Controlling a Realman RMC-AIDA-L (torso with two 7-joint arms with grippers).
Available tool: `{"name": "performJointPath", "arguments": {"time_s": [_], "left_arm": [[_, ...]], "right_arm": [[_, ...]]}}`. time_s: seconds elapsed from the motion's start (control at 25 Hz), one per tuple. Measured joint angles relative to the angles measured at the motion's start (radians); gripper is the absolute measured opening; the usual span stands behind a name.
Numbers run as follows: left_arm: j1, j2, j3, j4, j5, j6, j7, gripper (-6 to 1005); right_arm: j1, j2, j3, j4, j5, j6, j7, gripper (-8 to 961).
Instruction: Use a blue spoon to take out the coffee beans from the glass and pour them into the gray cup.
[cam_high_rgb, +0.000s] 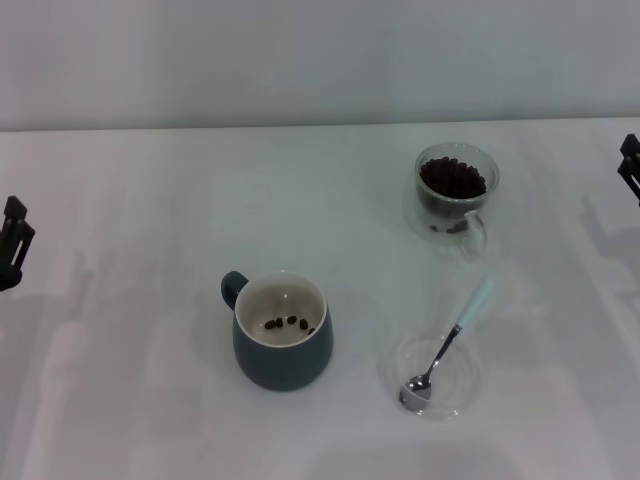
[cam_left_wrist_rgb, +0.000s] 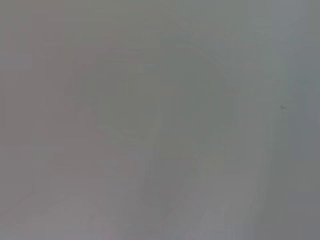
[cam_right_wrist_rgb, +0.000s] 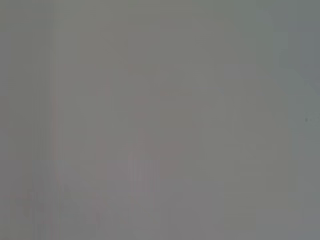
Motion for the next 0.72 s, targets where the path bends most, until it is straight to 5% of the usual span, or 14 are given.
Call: {"name": "performJointPath", "arguments": {"time_s": [0.72], "left_arm": [[0.002, 0.002, 0.006, -0.021, 0.076, -0.069, 0.033, 785]], "right_arm": [[0.006, 0.0, 0.005, -0.001, -0.001, 0.004, 0.054, 810]]}}
